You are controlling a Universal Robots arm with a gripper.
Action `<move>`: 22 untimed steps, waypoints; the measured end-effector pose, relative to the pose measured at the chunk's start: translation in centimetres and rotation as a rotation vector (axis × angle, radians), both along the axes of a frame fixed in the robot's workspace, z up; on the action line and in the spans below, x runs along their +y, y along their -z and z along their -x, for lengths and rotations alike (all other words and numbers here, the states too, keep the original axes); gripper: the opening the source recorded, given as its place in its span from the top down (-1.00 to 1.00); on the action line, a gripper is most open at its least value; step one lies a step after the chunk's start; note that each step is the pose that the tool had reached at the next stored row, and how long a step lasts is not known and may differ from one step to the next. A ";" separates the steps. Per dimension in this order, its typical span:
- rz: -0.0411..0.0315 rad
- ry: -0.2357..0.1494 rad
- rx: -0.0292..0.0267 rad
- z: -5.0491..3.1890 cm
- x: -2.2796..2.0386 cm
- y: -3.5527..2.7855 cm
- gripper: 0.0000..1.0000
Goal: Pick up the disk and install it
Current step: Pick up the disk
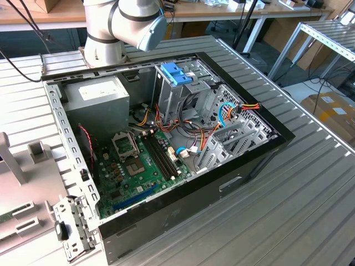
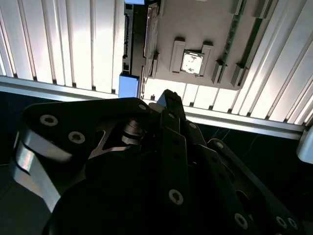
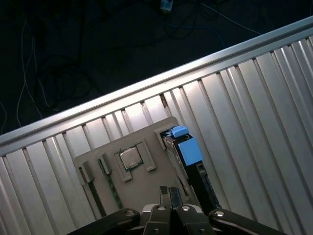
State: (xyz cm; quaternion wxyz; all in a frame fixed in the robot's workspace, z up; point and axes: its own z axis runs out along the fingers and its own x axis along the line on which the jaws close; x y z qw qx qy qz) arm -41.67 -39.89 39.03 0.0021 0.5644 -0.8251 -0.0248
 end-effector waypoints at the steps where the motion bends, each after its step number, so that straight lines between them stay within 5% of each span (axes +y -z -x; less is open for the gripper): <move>1: 0.0000 -0.007 0.0000 0.00 0.00 0.00 0.79; 22: 0.0000 -0.197 -0.0001 0.00 0.00 0.00 0.79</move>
